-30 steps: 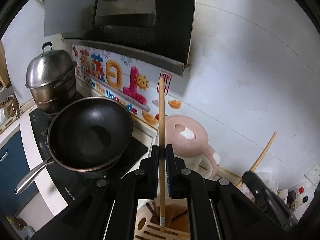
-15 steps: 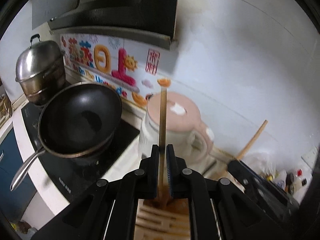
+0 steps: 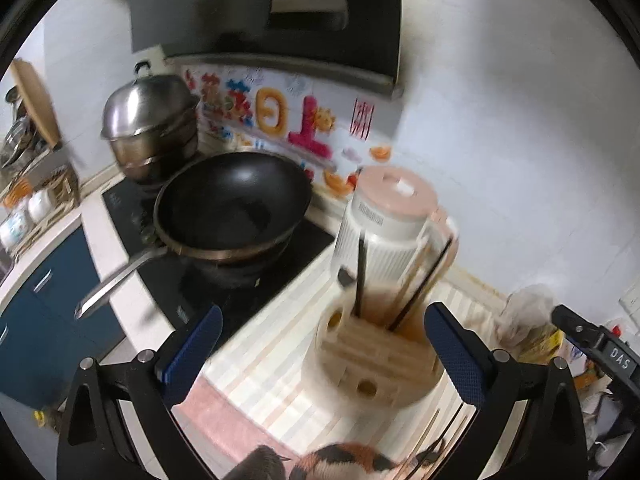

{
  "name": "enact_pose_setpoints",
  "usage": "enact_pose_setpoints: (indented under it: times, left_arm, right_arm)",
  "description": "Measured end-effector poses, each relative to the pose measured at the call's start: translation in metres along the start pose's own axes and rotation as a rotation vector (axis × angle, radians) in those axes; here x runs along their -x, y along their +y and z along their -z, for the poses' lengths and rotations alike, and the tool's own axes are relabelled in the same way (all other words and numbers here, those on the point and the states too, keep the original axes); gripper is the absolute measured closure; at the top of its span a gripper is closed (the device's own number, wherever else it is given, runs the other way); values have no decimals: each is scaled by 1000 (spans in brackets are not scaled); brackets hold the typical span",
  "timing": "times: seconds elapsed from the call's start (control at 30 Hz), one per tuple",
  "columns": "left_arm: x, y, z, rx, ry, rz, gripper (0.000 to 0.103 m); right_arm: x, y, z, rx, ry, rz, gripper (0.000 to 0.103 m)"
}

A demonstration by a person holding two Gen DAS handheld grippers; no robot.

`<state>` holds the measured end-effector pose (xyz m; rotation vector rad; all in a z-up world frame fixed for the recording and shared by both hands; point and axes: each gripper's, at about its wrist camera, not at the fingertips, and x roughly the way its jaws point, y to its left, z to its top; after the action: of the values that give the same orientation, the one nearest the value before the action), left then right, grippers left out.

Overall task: Organize utensils
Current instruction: 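Open both tools to release the chopsticks in the holder, then grasp a dark chopstick with the right tool while the left tool grasps a wooden one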

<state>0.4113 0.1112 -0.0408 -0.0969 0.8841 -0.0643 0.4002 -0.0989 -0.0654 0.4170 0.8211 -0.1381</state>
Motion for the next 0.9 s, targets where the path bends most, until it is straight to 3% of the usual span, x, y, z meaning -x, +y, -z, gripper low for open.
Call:
enact_pose_setpoints:
  times: [0.17, 0.27, 0.33, 0.4, 0.6, 0.73, 0.8, 0.9]
  left_arm:
    - [-27, -12, 60, -63, 101, -73, 0]
    - [-49, -25, 101, -122, 160, -136, 0]
    - [-66, -35, 129, -170, 207, -147, 0]
    - [-86, -46, 157, -215, 272, -152, 0]
    - [-126, -82, 208, -336, 380, -120, 2]
    - [-149, -102, 227, -394, 464, -56, 25]
    - [-159, -112, 231, -405, 500, -11, 25]
    - [-171, -133, 235, -454, 529, 37, 25]
  right_arm:
    - [-12, -54, 46, -50, 95, 103, 25]
    - [-33, -89, 84, -81, 201, 152, 26]
    - [-44, -105, 106, -102, 257, 176, 31]
    - [-62, -121, 130, -117, 330, 199, 48]
    - [-104, -153, 184, -173, 472, 264, 66]
    - [-124, -161, 206, -168, 518, 299, 69]
    - [-130, -160, 214, -135, 537, 309, 87]
    - [-129, -157, 219, -58, 531, 353, 97]
